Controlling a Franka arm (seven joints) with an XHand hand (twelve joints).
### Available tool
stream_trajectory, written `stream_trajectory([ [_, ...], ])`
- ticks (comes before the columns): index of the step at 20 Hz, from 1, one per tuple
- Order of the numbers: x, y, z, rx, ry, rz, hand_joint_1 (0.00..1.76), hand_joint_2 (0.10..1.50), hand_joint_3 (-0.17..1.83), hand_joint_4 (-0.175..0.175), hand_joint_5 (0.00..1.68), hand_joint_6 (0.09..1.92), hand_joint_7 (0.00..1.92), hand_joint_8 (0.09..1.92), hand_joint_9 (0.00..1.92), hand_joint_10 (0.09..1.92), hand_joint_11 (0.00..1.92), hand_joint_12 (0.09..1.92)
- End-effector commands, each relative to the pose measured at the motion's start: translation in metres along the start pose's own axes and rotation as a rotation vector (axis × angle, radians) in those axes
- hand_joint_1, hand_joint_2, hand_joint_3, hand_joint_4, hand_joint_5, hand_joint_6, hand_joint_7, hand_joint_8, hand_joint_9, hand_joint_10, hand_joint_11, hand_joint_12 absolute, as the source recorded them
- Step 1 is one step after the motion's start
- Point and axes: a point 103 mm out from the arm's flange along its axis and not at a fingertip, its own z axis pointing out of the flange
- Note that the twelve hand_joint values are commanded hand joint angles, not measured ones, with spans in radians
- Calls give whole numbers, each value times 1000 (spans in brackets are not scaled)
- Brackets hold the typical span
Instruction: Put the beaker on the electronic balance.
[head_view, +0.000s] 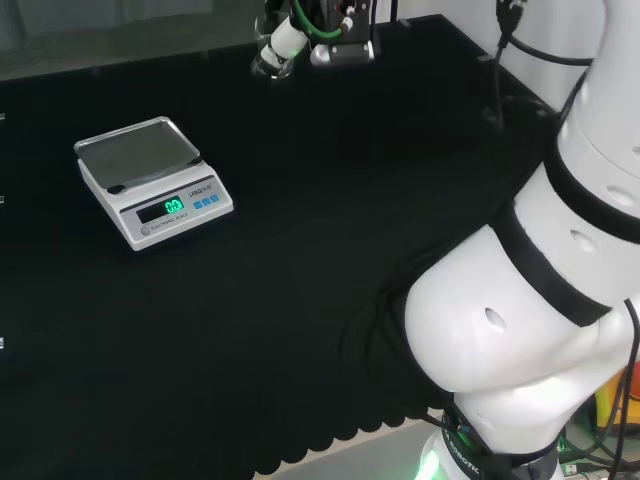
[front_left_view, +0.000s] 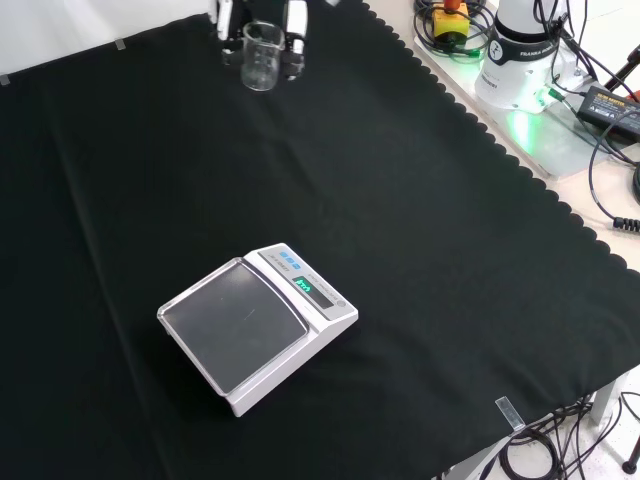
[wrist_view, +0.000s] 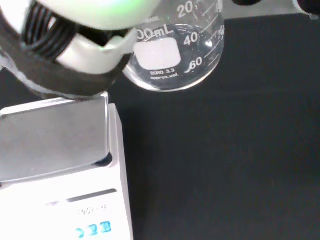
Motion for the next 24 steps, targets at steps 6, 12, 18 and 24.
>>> stream_trajectory([
  [6,11,-16,14,6,10,100,1175,532,833,79,1372,584,1828,141,1920,105,1294,914],
  [12,33,11,31,10,-64,159,1175,530,836,79,1372,585,1830,140,1920,105,1293,912],
  [18,69,58,48,36,-69,97,1175,528,839,79,1373,586,1834,139,1920,107,1289,911],
  [24,104,101,69,81,-40,-12,1176,526,842,80,1373,586,1837,138,1920,108,1287,912],
])
